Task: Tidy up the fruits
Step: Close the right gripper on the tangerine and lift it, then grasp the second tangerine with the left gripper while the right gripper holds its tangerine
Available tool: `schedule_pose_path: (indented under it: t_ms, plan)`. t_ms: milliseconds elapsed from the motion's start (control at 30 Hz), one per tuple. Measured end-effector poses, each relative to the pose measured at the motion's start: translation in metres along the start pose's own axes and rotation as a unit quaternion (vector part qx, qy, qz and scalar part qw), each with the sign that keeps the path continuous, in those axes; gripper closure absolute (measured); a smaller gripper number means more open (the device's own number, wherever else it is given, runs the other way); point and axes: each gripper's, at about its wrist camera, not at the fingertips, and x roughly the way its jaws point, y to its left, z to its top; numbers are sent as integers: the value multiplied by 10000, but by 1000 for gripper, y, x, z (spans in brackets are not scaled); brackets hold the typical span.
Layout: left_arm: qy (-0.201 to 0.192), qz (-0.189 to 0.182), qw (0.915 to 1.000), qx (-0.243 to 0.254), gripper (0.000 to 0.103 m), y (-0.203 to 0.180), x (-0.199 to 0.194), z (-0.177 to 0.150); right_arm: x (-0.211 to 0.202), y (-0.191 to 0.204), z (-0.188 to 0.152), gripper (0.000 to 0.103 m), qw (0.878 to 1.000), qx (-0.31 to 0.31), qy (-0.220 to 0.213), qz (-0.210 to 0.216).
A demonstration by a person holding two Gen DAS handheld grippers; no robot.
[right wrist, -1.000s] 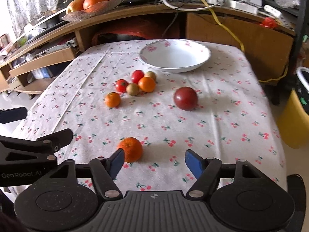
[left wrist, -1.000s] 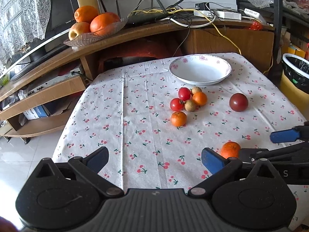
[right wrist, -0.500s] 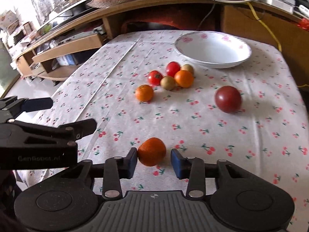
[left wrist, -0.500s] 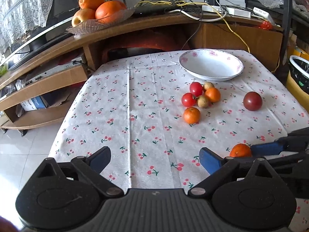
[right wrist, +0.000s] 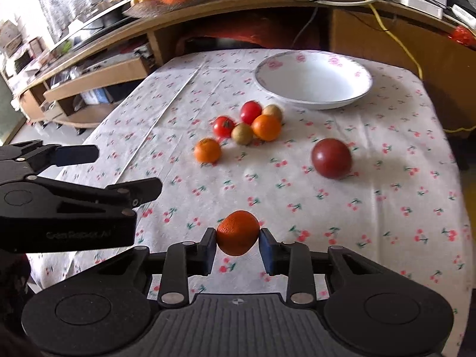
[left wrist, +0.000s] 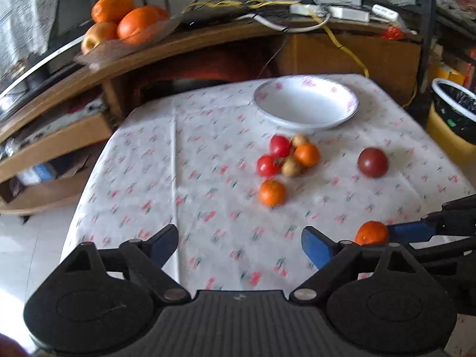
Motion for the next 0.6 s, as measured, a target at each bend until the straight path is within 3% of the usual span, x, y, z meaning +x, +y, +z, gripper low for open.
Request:
schedule_pose_path:
  t_ms: [67,133,200,400,533,600]
  plan:
    - [34,-13,9999,135,10,-2,9,8,-2,-7,5,76,10000,36,-11,-53]
    - [170,-167,9996,150,23,-2,20,15,-1,-14,9,76,9999,101,34,-48]
    - [284,-398,9988,94,27,-2,32,21,0,-19,16,76,9999,136,86,-37]
    - [417,-467,9975,328,34,-15,61,31,4,-29,37,76,9999,21,130,45]
    - [620,-541,9961,305,49,-15,77,30,9,-33,51,76,9997,26,110,202]
    - [641,-618,9959,188,51,-12,82,28,11,-36,58,76,9996,43,67,268]
